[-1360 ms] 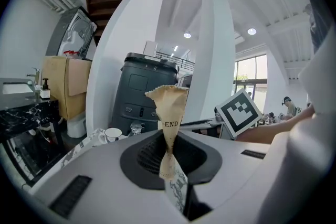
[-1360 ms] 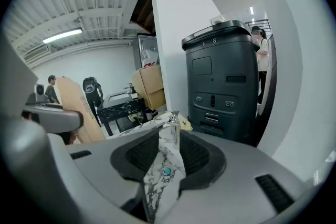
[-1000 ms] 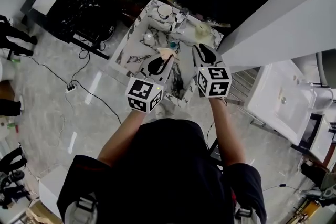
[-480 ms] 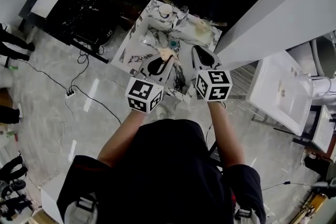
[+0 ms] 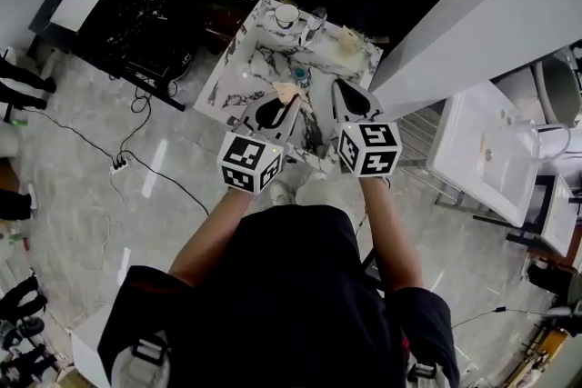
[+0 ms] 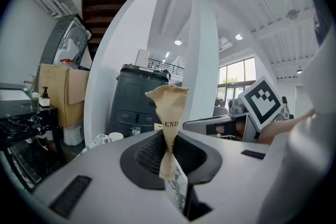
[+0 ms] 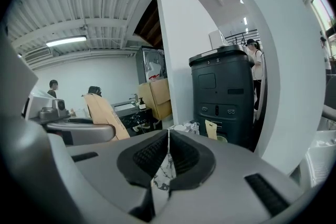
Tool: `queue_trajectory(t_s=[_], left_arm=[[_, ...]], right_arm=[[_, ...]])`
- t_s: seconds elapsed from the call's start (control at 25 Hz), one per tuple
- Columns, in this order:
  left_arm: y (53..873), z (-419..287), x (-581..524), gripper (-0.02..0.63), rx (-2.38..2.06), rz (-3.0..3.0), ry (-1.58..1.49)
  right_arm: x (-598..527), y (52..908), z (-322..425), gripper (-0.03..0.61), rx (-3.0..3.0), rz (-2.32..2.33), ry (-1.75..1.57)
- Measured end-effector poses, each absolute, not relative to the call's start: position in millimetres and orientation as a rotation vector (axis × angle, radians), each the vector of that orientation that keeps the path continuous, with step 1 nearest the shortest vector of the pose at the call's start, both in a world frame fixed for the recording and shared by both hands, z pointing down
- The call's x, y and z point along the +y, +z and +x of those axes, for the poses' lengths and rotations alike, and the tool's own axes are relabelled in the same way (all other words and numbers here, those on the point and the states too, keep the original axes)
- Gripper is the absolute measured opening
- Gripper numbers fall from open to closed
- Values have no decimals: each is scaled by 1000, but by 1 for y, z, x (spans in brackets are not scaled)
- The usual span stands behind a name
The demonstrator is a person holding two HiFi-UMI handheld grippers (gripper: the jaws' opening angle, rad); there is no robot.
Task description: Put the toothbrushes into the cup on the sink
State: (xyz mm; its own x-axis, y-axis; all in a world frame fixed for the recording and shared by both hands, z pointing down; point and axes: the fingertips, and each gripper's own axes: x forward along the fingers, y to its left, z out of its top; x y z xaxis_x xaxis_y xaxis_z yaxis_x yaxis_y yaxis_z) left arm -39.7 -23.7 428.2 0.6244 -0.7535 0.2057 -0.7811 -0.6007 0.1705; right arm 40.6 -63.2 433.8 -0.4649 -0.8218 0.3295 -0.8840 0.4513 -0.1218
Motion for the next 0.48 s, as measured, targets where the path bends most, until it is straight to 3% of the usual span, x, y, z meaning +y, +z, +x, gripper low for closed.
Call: queue_trajectory(t_s=[0.48], left_arm=[[424,-14,-40,44,-1266,2604,189]], right_arm=[[-76,432,55,40,-2517,1419,438]])
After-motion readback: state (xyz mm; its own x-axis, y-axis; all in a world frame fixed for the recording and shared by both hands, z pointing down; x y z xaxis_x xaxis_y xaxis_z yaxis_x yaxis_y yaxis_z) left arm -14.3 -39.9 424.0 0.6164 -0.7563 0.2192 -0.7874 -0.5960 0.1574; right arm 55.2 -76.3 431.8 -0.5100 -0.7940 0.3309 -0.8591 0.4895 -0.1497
